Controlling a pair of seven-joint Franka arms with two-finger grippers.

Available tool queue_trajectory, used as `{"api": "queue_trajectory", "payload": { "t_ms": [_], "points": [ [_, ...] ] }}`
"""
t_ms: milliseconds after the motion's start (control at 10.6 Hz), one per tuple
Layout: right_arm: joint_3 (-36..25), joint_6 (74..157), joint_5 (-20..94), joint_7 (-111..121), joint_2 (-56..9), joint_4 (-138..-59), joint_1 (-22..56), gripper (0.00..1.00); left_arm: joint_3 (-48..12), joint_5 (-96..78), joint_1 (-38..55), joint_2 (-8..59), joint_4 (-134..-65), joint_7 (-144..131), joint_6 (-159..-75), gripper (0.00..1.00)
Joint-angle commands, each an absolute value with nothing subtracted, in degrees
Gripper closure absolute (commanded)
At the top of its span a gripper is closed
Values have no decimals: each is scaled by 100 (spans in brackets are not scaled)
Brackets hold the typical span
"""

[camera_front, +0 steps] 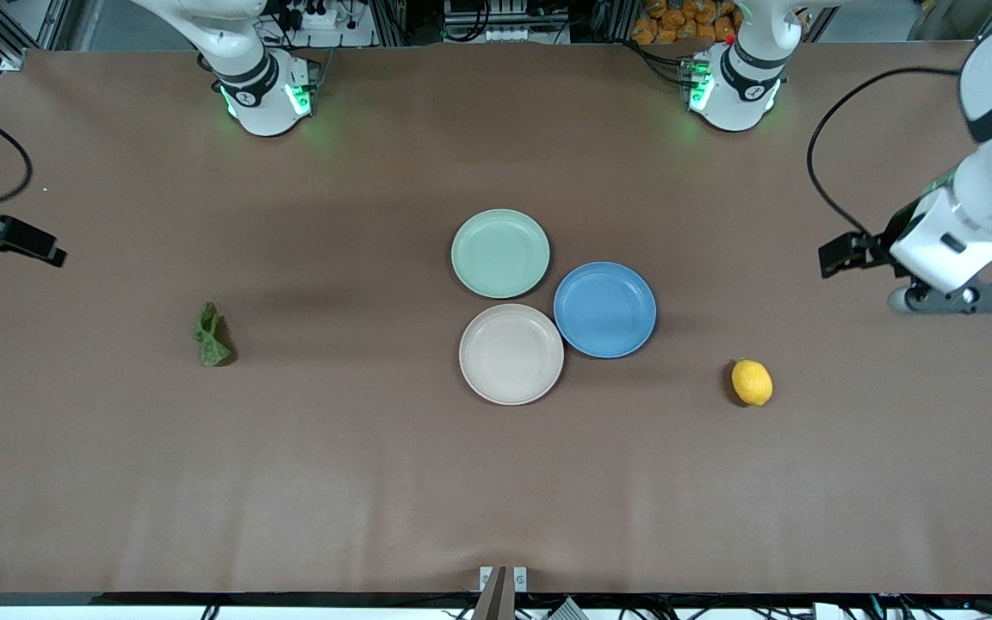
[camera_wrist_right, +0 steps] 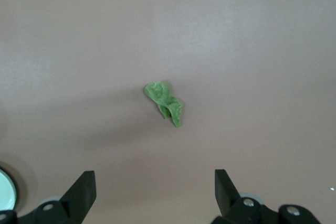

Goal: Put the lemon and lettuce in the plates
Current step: 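Reach the right gripper to the lettuce while the left gripper reaches the lemon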

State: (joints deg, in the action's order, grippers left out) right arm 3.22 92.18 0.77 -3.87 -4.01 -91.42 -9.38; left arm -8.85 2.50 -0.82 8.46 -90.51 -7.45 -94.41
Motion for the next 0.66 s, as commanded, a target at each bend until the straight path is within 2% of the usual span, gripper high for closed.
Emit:
{"api": "queue_trajectory", "payload": {
  "t_ms": [0,283,567],
  "points": [
    [290,9711,237,-1,-745,-9649,-993,0,-888,527,-79,1316,-9167,-571,-10062,0],
    [281,10271,246,272,-1098,-10070,-993,0,-879,554,-123,2036,-9167,-458,-10798,0],
    [281,11695,237,281,-1151,-11055,-976,0,-870,554,-202,2775,-9176,-360,-11433,0]
  ]
}}
